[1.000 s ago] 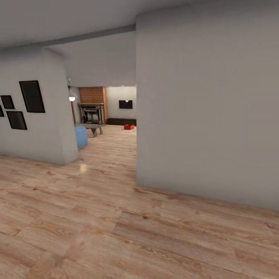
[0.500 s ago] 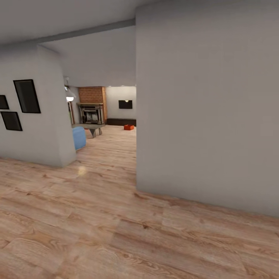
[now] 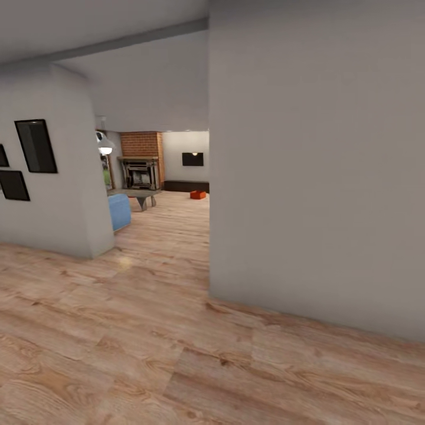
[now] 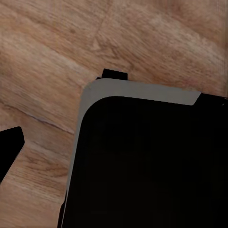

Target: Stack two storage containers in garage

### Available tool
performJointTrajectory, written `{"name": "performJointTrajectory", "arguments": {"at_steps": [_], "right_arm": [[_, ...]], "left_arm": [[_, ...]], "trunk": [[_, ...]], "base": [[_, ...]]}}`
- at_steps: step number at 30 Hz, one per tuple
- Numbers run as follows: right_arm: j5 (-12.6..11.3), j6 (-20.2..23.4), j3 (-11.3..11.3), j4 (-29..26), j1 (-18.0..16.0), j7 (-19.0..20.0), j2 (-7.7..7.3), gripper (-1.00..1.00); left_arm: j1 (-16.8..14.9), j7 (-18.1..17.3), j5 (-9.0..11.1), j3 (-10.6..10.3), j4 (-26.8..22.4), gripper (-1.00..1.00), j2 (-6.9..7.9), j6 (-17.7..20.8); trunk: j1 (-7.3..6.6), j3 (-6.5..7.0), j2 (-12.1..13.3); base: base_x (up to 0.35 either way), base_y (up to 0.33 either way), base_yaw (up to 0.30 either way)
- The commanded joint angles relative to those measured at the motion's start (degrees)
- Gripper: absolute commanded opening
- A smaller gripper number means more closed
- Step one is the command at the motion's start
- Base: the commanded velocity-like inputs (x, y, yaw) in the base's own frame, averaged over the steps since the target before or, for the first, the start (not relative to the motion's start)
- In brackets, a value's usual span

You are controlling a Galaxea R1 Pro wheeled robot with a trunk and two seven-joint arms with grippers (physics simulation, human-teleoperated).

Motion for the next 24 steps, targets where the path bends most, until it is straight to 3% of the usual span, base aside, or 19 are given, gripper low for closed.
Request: {"name": "performJointTrajectory", "arguments": {"at_steps": [1,24], "right_arm": [[-0.5,-0.3,0.5,0.2,-0.1,-0.1,0.02,1.00],[-0.6,-0.5,0.5,0.2,-0.1,-0.1,0.05,1.00]], "left_arm": [[0.0,0.0,0.3,0.1,0.0,1.00,-0.01,-0.1],[0.0,0.0,0.3,0.1,0.0,1.00,0.01,-0.1]], "trunk": [[0.04,-0.06,0.0],[0.04,-0.06,0.0]], "base": [[0.321,0.000,0.203],[0.322,0.000,0.264]]}}
